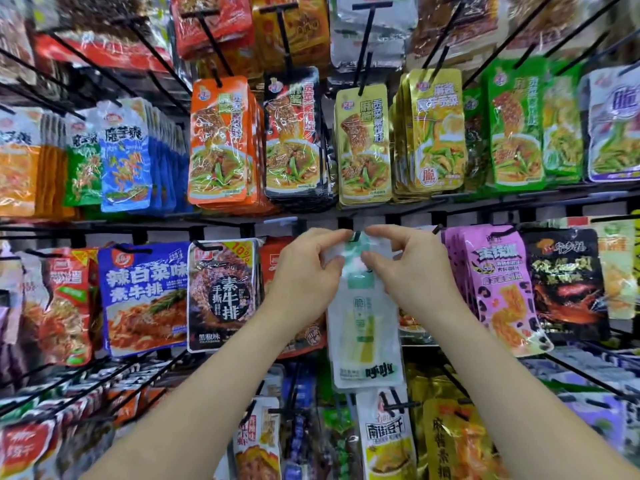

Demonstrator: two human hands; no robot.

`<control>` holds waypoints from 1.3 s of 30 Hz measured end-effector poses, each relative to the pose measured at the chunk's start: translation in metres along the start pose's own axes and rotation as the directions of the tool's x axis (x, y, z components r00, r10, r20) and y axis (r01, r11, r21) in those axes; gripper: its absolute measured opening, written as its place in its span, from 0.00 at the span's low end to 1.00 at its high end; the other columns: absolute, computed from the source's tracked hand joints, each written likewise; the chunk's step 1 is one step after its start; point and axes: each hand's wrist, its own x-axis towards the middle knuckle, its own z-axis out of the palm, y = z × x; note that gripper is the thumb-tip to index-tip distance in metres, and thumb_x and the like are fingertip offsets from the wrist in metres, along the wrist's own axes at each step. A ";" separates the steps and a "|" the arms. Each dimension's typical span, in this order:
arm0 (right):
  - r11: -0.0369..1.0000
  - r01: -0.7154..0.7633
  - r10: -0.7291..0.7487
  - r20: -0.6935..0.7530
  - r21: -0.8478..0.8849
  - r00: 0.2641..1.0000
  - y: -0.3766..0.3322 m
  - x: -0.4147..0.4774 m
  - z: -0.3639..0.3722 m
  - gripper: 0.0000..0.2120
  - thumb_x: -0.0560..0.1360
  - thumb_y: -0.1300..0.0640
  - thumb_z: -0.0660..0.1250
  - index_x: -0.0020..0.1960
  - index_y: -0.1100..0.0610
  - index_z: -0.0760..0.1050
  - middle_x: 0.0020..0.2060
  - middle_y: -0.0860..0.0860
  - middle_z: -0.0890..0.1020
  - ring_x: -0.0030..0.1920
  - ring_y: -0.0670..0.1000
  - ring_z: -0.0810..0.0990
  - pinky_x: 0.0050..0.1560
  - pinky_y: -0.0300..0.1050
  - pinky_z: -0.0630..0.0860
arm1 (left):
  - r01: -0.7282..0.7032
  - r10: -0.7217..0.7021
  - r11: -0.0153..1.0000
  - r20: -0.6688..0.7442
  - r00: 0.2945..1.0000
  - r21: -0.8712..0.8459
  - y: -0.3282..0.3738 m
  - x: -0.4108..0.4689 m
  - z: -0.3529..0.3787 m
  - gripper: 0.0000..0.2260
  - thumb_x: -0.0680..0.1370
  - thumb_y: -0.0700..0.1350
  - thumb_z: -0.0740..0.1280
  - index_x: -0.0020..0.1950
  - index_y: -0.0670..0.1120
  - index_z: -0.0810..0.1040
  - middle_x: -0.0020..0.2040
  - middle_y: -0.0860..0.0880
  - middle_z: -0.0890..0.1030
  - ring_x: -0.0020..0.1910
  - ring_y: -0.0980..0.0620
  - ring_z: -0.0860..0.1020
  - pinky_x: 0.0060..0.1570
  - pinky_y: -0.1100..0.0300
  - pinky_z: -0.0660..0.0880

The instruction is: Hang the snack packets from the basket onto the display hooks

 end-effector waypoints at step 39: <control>0.819 0.087 0.010 0.166 -0.567 0.986 0.039 -0.003 0.020 0.34 0.73 0.50 0.71 0.72 0.48 0.56 0.58 0.57 0.67 0.46 0.60 0.76 0.40 0.48 0.72 | -0.362 -0.025 0.613 0.475 0.880 0.703 -0.034 -0.038 0.032 0.43 0.75 0.62 0.65 0.77 0.48 0.42 0.79 0.45 0.42 0.72 0.42 0.57 0.63 0.51 0.72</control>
